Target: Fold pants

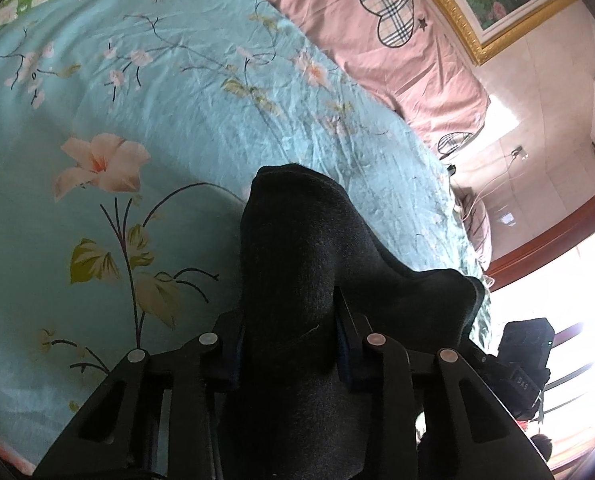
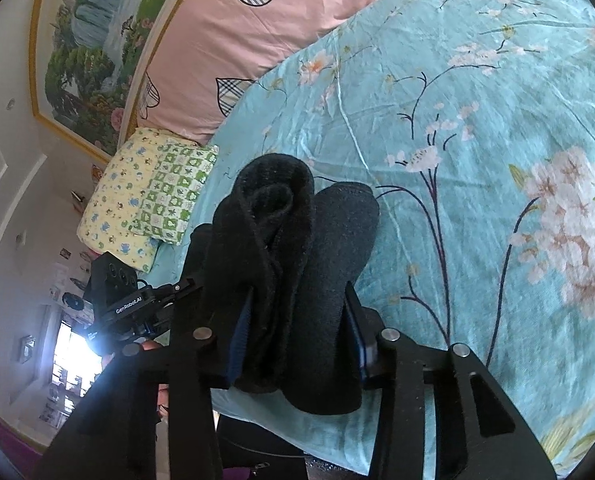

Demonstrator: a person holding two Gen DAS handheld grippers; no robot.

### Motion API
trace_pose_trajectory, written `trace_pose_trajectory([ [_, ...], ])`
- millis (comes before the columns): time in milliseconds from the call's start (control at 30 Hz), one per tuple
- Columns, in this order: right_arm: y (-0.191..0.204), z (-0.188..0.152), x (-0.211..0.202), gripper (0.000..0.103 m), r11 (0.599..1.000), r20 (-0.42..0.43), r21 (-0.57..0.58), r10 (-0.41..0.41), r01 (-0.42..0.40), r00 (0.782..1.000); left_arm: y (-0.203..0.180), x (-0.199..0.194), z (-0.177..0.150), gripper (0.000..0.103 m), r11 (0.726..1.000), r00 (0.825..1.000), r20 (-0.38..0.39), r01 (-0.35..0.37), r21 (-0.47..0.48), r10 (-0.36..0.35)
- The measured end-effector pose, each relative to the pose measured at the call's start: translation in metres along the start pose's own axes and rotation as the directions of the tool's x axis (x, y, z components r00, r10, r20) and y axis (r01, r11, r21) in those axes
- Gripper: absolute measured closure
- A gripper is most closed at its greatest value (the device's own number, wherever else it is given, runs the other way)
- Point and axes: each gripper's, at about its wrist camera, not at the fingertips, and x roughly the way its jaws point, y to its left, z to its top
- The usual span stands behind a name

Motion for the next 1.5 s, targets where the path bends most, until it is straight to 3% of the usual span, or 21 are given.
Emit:
trace_pose_trajectory([
  [333,0.021,0.016,0.012,0.061,0.999,-0.021,-0.032,0.04,-0.04,0.999,-0.005,-0.04,0.008,0.07,1.0,0.995,0.093,-0.02,0.008,0.019],
  [700,0.064,0.06,0.072,0.061,0.984,-0.07,-0.162,0.07,-0.08,0.995,0.022,-0.077,0.039,0.07,0.992,0.971,0.205,-0.117,-0.036,0.122],
  [1100,0.093,0.097,0.131,0.061,0.967,-0.11,-0.219,0.107,-0.129,0.988,0.045,-0.09,0.082,0.07,0.98,0.942,0.27,-0.188,-0.068,0.2],
  [1500,0.105,0.131,0.19,0.061,0.952,-0.161,-0.262,0.118,-0.157,0.98,0.069,-0.078,0.123,0.07,0.961,0.918,0.285,-0.26,-0.095,0.277],
])
